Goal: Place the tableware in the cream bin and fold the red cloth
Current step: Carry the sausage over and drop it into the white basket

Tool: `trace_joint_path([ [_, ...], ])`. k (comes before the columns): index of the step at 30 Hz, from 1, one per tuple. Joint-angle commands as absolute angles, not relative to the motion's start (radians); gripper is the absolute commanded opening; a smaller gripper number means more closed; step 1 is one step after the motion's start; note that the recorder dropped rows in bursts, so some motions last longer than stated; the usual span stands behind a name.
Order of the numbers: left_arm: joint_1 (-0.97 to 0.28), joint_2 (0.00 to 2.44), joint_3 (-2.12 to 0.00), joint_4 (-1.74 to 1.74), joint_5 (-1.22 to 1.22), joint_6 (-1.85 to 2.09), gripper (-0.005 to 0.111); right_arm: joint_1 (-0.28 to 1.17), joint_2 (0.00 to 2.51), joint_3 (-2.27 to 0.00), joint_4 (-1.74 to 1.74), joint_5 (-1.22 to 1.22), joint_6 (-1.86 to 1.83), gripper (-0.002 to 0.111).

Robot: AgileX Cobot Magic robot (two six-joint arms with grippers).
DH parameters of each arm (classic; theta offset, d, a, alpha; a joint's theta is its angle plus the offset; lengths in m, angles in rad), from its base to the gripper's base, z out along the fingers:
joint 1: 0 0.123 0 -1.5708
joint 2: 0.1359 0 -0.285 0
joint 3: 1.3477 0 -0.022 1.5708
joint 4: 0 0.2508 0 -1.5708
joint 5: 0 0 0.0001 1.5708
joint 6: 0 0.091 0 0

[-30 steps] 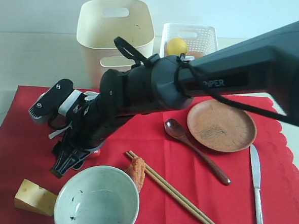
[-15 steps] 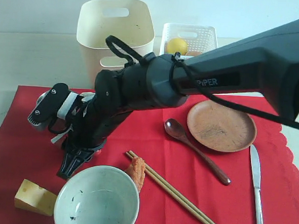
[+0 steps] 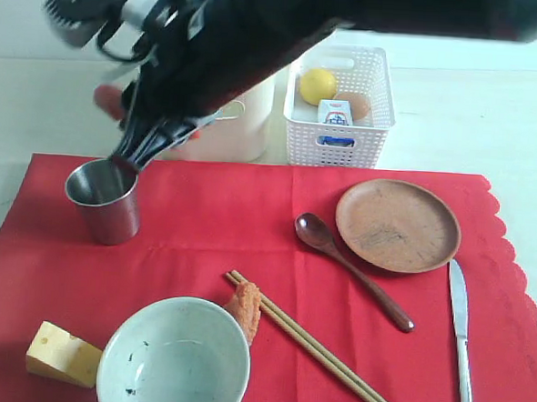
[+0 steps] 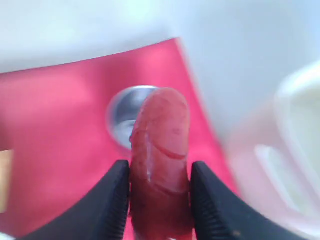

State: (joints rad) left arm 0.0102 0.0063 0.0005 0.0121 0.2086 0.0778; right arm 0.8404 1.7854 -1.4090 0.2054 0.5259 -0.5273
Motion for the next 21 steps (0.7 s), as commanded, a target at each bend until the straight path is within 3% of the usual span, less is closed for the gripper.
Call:
trace_joint_path([
  [1, 0.011, 0.0, 0.0, 0.016, 0.201, 0.073, 0.0, 0.699, 1.744, -1.413, 0.111, 0.519, -0.402, 0.0],
  [10, 0.011, 0.0, 0.0, 0.016, 0.201, 0.073, 0.0, 0.433, 1.861, -1.413, 0.115, 0.387, -0.279, 0.0],
  [21, 0.011, 0.0, 0.0, 0.016, 0.201, 0.073, 0.0, 0.334, 2.05, -1.413, 0.119, 0.18, -0.191, 0.0],
])
